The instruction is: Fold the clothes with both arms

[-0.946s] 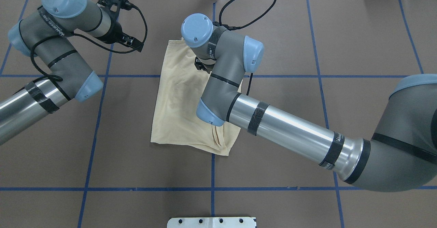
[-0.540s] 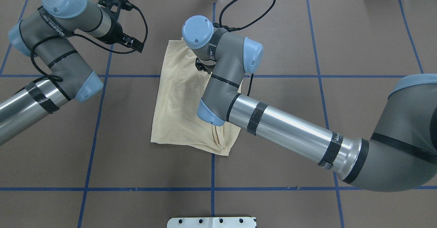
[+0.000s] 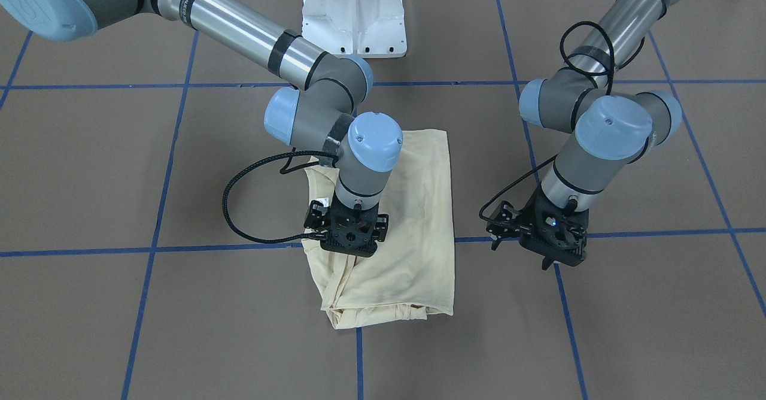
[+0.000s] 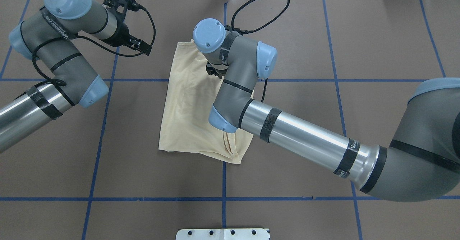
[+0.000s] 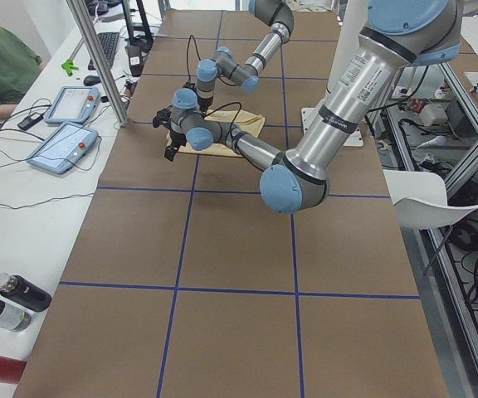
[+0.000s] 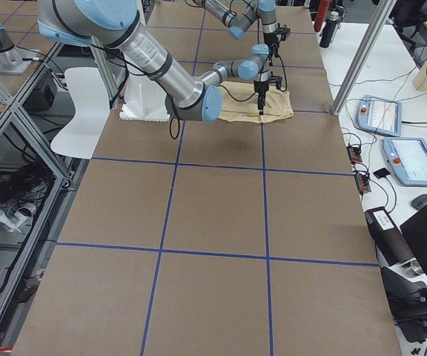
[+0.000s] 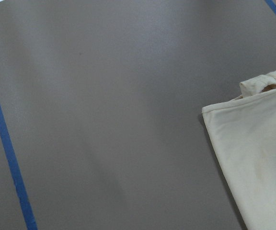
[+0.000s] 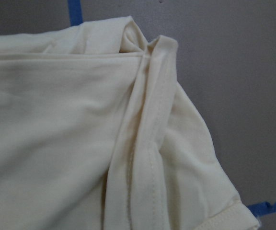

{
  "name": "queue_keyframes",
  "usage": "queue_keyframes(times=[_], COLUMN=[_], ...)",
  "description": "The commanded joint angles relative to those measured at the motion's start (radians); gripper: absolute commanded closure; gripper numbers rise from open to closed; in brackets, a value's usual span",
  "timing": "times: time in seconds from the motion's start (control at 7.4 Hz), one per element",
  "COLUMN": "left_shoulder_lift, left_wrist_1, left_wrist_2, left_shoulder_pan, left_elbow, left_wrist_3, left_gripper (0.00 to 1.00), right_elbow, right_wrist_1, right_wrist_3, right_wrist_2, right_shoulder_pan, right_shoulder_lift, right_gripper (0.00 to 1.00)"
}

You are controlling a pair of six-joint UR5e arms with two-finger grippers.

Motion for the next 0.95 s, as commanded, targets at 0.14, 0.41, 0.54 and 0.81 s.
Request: queue_keyframes(times=[0.14, 0.41, 0.54, 0.81], left_shoulder_lift=[0.000, 0.000, 0.000, 0.000], left_wrist_1=[0.000, 0.000, 0.000, 0.000], left_wrist_2=[0.000, 0.000, 0.000, 0.000], left_shoulder_pan=[0.000, 0.000, 0.000, 0.000], left_elbow=[-0.003, -0.003, -0.001, -0.001], left_wrist_3=[0.000, 0.000, 0.000, 0.000], left_gripper=[0.00, 0.00, 0.00, 0.00], right_elbow=[-0.012, -0.010, -0.009, 0.016], right_wrist_1=[-0.002, -0.013, -0.042, -0.136], right_wrist_3=[-0.013, -0.035, -0.058, -0.126], right_wrist_2=[-0.001, 0.001, 0.001, -0.001], right_shoulder_pan=[-0.002, -0.002, -0.002, 0.003], right_shoulder_lift=[0.000, 0.000, 0.000, -0.001], right_gripper=[0.00, 0.00, 0.00, 0.00])
